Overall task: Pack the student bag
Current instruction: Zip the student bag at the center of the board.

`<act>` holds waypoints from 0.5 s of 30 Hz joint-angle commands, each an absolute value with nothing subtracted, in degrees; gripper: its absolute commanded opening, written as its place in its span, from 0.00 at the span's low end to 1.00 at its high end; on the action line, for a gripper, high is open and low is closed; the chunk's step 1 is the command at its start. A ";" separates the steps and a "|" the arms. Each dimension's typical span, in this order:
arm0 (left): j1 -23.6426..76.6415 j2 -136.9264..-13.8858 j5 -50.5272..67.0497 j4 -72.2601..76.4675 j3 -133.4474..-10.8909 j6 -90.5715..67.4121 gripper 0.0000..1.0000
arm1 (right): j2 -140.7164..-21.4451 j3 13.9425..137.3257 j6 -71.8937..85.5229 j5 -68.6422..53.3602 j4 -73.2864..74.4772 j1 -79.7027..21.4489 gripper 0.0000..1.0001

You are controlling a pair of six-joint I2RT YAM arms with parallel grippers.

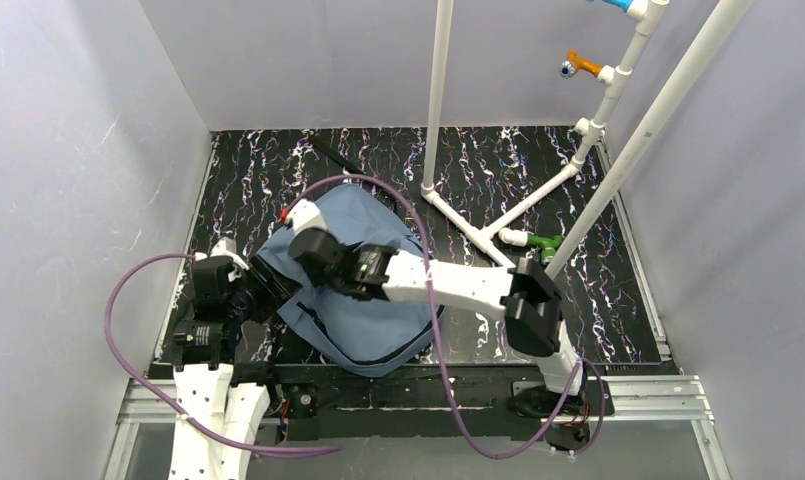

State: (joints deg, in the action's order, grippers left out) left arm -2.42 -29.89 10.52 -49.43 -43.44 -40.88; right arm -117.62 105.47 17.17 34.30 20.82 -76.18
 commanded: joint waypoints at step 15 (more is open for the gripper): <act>-2.15 -38.89 35.50 -31.16 -36.71 -30.49 0.49 | -106.52 98.07 32.84 14.96 14.73 -66.98 0.01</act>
